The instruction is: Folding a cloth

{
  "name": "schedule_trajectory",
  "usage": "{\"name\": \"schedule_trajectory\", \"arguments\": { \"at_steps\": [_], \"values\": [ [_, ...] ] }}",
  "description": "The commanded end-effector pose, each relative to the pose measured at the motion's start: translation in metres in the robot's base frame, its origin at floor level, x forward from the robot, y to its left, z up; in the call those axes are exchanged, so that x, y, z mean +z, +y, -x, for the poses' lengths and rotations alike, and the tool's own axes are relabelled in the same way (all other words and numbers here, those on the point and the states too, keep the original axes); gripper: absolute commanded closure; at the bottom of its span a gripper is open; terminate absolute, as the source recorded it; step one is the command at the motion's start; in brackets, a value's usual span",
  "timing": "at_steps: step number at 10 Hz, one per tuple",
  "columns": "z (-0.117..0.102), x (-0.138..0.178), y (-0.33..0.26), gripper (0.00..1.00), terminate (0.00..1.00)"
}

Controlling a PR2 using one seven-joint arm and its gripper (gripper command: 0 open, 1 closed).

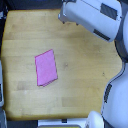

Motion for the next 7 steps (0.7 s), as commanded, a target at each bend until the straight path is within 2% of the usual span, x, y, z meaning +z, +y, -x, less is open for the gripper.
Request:
{"name": "schedule_trajectory", "arguments": {
  "at_steps": [1, 7],
  "values": [
    [0.006, 0.004, -0.118, 0.0, 0.0],
    [0.028, 0.003, -0.225, 0.0, 0.0]
  ]
}}
